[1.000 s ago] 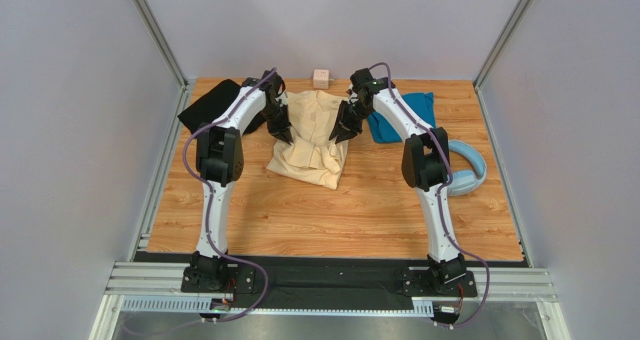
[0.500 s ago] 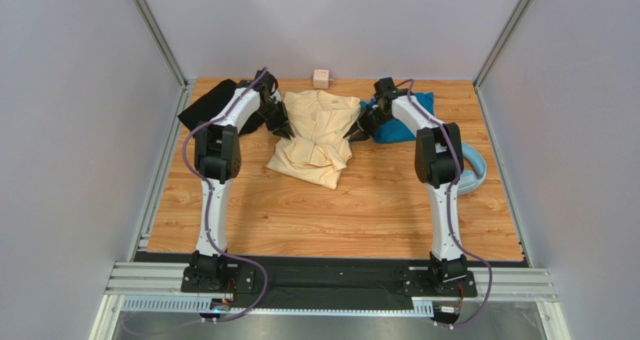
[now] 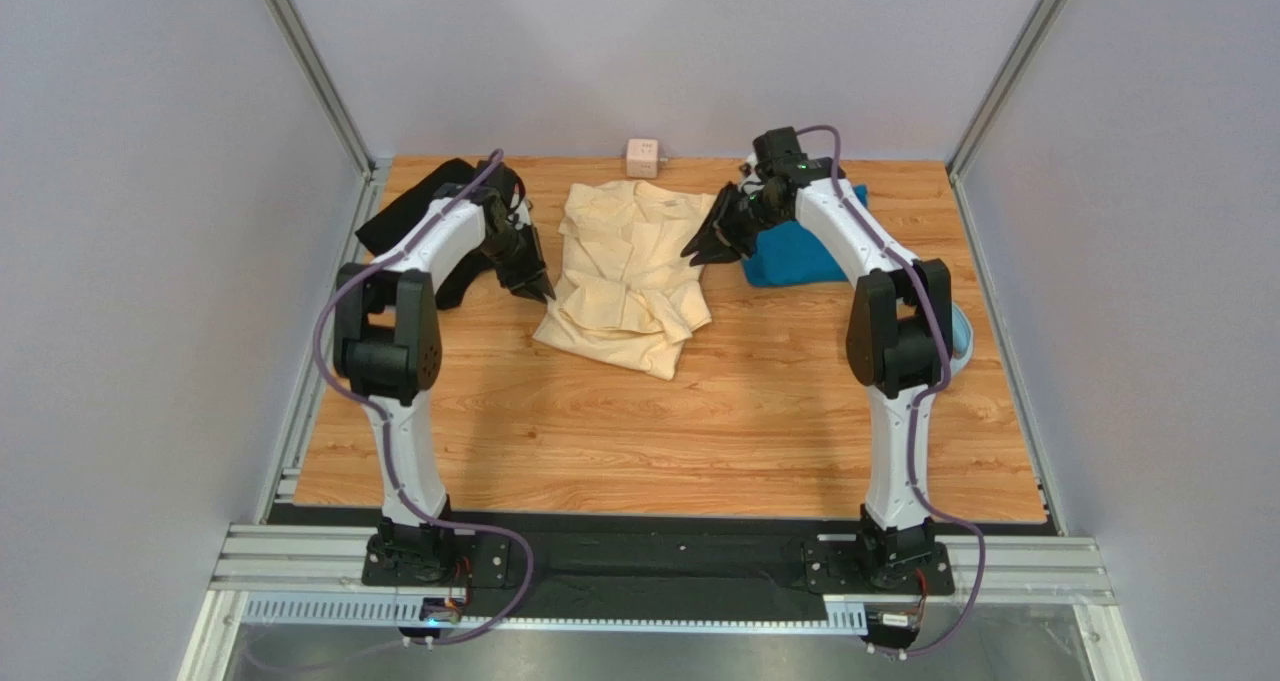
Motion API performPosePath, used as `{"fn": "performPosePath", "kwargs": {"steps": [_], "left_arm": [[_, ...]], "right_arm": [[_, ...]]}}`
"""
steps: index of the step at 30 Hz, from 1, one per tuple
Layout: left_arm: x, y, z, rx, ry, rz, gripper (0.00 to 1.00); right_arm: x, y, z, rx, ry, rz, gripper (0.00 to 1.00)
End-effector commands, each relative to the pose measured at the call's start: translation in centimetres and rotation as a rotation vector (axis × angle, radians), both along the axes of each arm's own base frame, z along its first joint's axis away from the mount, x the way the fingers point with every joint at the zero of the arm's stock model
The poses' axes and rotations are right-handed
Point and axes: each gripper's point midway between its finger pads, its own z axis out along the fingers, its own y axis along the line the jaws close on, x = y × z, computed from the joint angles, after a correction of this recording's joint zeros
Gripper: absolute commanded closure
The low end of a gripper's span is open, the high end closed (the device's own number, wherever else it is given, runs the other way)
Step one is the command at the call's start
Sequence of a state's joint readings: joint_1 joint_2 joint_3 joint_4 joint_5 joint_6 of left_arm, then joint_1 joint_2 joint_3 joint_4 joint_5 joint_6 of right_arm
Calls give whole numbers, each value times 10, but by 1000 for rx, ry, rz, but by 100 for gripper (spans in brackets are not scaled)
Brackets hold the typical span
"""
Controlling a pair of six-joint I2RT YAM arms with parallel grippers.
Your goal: Fold and stack the t-shirts
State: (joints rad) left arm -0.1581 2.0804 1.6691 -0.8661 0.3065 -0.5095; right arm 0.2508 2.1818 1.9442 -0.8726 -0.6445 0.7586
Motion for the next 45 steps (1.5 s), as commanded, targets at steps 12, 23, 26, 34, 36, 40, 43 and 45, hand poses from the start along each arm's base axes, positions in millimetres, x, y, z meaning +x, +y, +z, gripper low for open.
{"fn": "performPosePath", "kwargs": {"steps": [12,23,26,34,36,40,43,45], "left_arm": [[-87,-58,16,48,-130,-298,77],[-85,-73,0,39,-116,-339,78],[-80,-77,7,25,-134,-337,78],[-64,-86,3,14,-134,-347,78],[-62,-87,-1,16,-129,-348,78],[-61,-87,-15,30,-107,-351,78],[-63,-88,-26,41,-93,-356,79],[-65,-89,-35,53,-86,-365,87]], "right_arm": [[-157,73,-51,-187,100,489,73],[-126,83,-48,-243,25,485,74],[-116,86,-49,-261,17,487,74],[-101,90,-64,-295,23,496,73],[-102,90,-72,-302,41,496,73],[-99,92,-80,-315,34,491,73],[-95,95,-86,-341,12,482,73],[-91,97,-89,-385,-26,468,74]]}}
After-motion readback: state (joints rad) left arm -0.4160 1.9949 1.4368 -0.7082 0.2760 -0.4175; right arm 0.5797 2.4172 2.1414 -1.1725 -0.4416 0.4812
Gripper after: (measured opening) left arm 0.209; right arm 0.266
